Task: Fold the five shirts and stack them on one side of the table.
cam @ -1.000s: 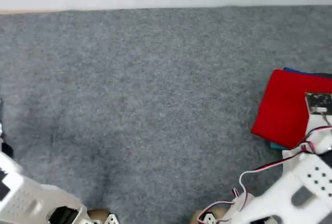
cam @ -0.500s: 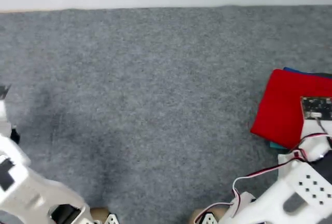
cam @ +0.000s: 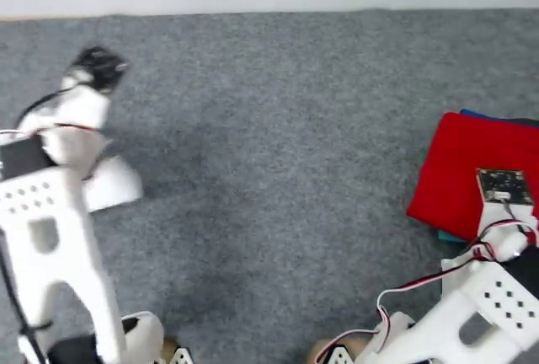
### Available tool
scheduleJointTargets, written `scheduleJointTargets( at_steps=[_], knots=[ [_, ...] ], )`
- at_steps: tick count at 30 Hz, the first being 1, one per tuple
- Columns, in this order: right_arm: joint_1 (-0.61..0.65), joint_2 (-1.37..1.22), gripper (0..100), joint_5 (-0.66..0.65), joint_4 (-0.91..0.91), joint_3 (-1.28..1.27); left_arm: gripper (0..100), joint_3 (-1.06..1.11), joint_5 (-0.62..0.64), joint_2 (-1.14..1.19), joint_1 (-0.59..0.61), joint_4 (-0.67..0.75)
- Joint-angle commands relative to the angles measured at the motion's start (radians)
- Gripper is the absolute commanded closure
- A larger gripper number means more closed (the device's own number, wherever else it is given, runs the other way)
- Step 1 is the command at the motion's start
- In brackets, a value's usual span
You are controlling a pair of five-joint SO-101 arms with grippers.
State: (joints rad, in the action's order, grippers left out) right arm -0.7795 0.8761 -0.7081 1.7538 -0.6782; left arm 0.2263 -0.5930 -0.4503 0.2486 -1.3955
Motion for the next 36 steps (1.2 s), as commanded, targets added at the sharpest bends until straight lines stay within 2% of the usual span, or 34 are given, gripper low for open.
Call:
scheduleJointTargets(
  at_steps=[1, 4, 6, 10, 13, 17, 22, 28, 31, 36],
  knots=[
    [-0.012, 0.012, 94.8, -0.006, 0.039, 0.006, 100, -0.038, 0.133, -0.152, -0.293, -0.003],
    [-0.012, 0.012, 94.8, -0.006, 0.039, 0.006, 100, -0.038, 0.239, -0.180, -0.522, -0.008],
    [-0.012, 0.012, 94.8, -0.006, 0.039, 0.006, 100, -0.036, 0.302, -0.178, -0.631, -0.009],
    [-0.012, 0.012, 94.8, -0.006, 0.039, 0.006, 99, -0.013, 0.384, -0.176, -0.735, -0.002],
    [-0.012, 0.012, 94.8, -0.006, 0.039, 0.006, 94, 0.031, 0.416, -0.176, -0.727, -0.005],
    [-0.012, 0.012, 94.8, -0.006, 0.039, 0.006, 80, 0.073, 0.468, -0.176, -0.612, -0.003],
    [-0.012, 0.012, 94.8, -0.006, 0.039, 0.006, 79, 0.085, 0.473, -0.176, -0.514, 0.017],
    [-0.012, 0.012, 94.8, -0.006, 0.041, 0.006, 79, 0.173, 0.473, -0.153, -0.411, 0.238],
    [-0.012, 0.012, 94.8, -0.006, 0.041, 0.006, 79, 0.203, 0.473, -0.054, -0.393, 0.301],
    [-0.012, 0.012, 94.8, -0.006, 0.041, 0.006, 79, 0.124, 0.474, 0.167, -0.390, 0.311]
  ],
)
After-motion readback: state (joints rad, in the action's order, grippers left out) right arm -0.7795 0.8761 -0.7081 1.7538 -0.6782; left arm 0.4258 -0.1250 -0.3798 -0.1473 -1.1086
